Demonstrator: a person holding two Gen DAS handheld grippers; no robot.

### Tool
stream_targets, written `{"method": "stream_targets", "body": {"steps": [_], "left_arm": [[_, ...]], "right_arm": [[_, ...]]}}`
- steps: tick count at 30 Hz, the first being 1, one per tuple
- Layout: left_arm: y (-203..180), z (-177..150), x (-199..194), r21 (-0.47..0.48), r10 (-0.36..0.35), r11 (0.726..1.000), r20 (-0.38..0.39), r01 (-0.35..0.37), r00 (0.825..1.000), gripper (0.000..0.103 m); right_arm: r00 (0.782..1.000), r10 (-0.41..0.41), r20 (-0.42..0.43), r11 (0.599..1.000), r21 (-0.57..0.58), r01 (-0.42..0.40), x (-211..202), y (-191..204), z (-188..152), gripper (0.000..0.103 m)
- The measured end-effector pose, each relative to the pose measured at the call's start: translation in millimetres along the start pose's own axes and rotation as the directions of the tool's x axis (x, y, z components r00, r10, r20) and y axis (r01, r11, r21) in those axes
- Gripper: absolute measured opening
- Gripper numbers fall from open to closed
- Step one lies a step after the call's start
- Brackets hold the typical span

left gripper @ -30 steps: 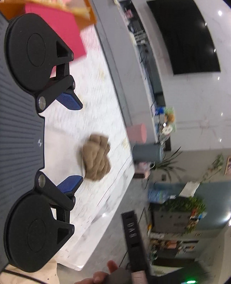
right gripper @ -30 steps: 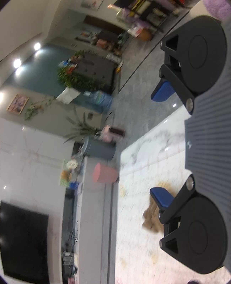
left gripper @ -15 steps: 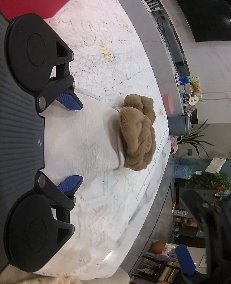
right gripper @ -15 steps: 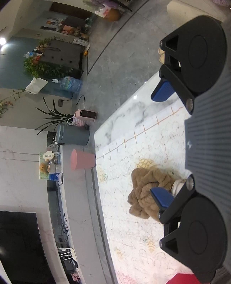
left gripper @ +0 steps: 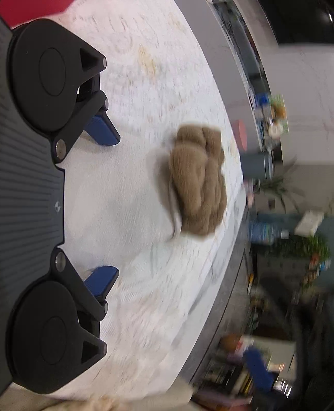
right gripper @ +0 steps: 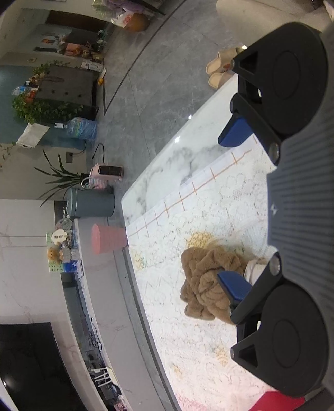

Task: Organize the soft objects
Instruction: 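Grasp the white towel with the left gripper while the right gripper grasps the brown plush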

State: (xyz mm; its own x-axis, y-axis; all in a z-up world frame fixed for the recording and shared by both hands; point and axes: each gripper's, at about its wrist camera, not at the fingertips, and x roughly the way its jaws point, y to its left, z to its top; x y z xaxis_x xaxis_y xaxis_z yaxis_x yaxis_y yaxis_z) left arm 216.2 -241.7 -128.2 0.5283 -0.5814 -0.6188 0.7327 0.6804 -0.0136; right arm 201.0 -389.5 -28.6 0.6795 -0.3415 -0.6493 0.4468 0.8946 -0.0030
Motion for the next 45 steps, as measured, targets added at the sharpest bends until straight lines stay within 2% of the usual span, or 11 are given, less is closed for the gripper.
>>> {"method": "stream_targets", "body": {"steps": [2,5,9,23,24,26,28,33,37,41,45], "left_arm": [[-12.8,-3.8,1.0,0.079,-0.005,0.997,-0.011,0.006,1.0,0.103],[-13.2,2.3,6.2,0.032,0.018,0.999,-0.029,-0.017,0.999,0.103],[-11.4,4.8,12.2,-0.026,0.103,0.994,-0.017,-0.103,0.995,0.103],[-7.4,7.4,9.0,-0.048,0.096,0.994,-0.026,-0.097,0.995,0.103],[-6.5,8.5,6.4,-0.049,0.097,0.994,-0.029,-0.099,0.995,0.097],[-2.9,11.5,-2.0,-0.054,0.078,0.995,-0.027,-0.079,0.997,0.043],[3.9,12.1,-5.5,-0.038,0.098,0.994,-0.044,-0.1,0.994,0.03],[18.9,11.0,-24.5,-0.067,0.026,0.997,-0.017,-0.027,1.0,0.017],[6.9,14.0,-64.0,-0.013,0.044,0.999,0.011,-0.044,0.999,0.017],[4.9,12.6,-109.3,0.011,0.054,0.998,-0.001,-0.054,0.999,0.018],[11.7,0.5,-149.9,-0.013,0.088,0.996,-0.015,-0.088,0.996,0.018]], "right_arm": [[1.0,0.006,-0.003,1.0,0.005,-0.006,-0.1,0.1,0.0,0.1],[1.0,0.002,-0.005,1.0,0.004,-0.002,0.8,-0.1,-0.2,0.1],[1.0,0.008,-0.018,1.0,0.023,-0.008,2.2,-3.8,-1.4,0.1],[0.999,0.024,-0.032,0.999,0.048,-0.022,5.1,-9.8,-3.4,0.1],[0.999,0.025,-0.034,0.998,0.051,-0.023,5.3,-10.4,-3.6,0.1],[0.999,0.032,-0.033,0.998,0.058,-0.03,5.5,-11.9,-4.2,0.1],[0.999,0.038,-0.033,0.997,0.064,-0.036,6.1,-12.9,-4.2,0.1],[0.999,0.041,-0.035,0.997,0.073,-0.038,8.7,-14.8,-4.6,0.1],[0.998,0.06,0.001,0.995,0.076,-0.06,7.4,-16.4,-5.0,0.1],[0.99,0.141,0.025,0.983,0.115,-0.143,9.8,-15.4,-4.9,0.1],[0.981,0.187,0.051,0.975,0.114,-0.192,14.8,-1.0,-5.2,0.1]]}}
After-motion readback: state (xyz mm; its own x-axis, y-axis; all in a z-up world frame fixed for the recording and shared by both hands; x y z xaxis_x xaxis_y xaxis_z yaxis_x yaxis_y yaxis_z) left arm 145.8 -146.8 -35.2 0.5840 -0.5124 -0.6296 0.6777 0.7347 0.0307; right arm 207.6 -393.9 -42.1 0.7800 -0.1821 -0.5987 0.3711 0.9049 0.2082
